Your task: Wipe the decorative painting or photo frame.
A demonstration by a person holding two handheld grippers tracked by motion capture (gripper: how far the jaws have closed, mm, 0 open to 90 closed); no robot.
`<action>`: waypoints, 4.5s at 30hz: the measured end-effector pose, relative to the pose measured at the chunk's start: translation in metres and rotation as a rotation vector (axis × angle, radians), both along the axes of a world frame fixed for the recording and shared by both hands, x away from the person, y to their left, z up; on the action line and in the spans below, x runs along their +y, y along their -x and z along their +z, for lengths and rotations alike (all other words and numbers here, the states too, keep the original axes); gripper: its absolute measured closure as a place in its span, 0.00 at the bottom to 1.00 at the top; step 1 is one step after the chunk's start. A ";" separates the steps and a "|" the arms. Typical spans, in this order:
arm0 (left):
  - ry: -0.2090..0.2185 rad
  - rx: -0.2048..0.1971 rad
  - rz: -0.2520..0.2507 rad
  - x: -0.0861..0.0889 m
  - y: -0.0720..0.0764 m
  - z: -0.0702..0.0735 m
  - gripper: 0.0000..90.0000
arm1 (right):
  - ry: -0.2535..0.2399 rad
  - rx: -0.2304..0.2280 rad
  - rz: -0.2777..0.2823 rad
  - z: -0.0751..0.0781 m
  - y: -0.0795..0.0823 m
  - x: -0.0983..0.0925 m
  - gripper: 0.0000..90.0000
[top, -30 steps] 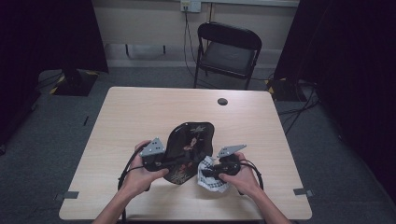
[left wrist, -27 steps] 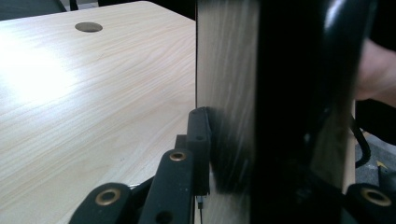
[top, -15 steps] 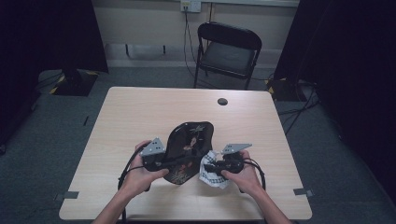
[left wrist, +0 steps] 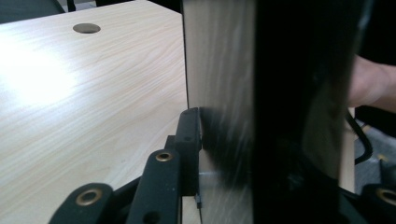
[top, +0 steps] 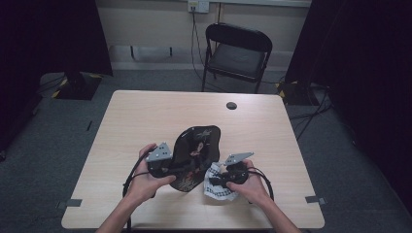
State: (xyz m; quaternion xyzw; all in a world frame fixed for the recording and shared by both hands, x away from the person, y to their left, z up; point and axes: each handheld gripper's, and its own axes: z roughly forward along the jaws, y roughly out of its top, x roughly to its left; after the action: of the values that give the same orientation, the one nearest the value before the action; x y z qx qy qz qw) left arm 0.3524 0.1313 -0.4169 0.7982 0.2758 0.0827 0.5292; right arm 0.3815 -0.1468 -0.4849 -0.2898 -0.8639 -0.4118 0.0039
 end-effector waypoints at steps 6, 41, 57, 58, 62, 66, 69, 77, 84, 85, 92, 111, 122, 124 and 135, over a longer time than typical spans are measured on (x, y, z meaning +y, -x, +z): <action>0.010 -0.012 0.004 0.006 0.003 0.010 0.75 | 0.000 -0.007 -0.002 0.001 0.000 0.000 0.88; 0.054 0.003 0.069 0.012 0.004 0.016 0.88 | -0.071 -0.060 -0.042 0.004 0.006 0.008 0.88; 0.051 0.016 0.056 0.012 0.004 0.017 0.89 | -0.146 -0.151 -0.149 0.039 -0.002 -0.017 0.87; 0.050 0.018 0.055 0.011 0.004 0.017 0.89 | -0.150 -0.161 -0.146 0.043 -0.001 -0.017 0.87; 0.065 0.018 0.057 0.011 0.004 0.016 0.88 | -0.143 -0.148 -0.133 0.039 -0.001 -0.015 0.88; 0.064 0.016 0.056 0.011 0.004 0.016 0.88 | -0.084 -0.064 -0.084 0.018 0.000 -0.007 0.88; 0.060 0.011 0.059 0.010 0.005 0.016 0.88 | -0.023 -0.004 -0.038 0.002 0.002 0.004 0.88; 0.065 0.007 0.056 0.012 0.004 0.015 0.88 | -0.031 -0.042 -0.001 0.012 0.005 0.011 0.88; 0.063 0.005 0.055 0.012 0.004 0.015 0.88 | -0.154 -0.160 -0.073 0.049 0.004 -0.001 0.88; 0.062 0.006 0.053 0.012 0.004 0.015 0.88 | -0.163 -0.172 -0.084 0.052 0.004 -0.004 0.88; 0.069 0.010 0.051 0.011 0.004 0.015 0.88 | -0.131 -0.160 -0.135 0.045 -0.004 -0.017 0.88; 0.064 -0.006 0.043 0.010 0.004 0.014 0.89 | -0.181 -0.206 -0.059 0.070 0.009 0.001 0.88; 0.060 0.002 0.029 0.009 0.005 0.015 0.89 | -0.201 -0.255 -0.114 0.082 0.009 -0.012 0.88; 0.061 0.002 0.028 0.009 0.005 0.015 0.89 | -0.187 -0.234 -0.096 0.078 0.009 -0.009 0.88; 0.062 0.000 0.033 0.010 0.005 0.015 0.89 | -0.120 -0.149 0.028 0.055 0.018 0.020 0.88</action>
State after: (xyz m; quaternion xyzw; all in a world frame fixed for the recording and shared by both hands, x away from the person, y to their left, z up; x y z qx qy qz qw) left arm 0.3477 0.1415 -0.4022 0.7768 0.2913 0.0830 0.5522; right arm 0.3634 -0.1272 -0.4302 -0.2455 -0.8395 -0.4833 -0.0375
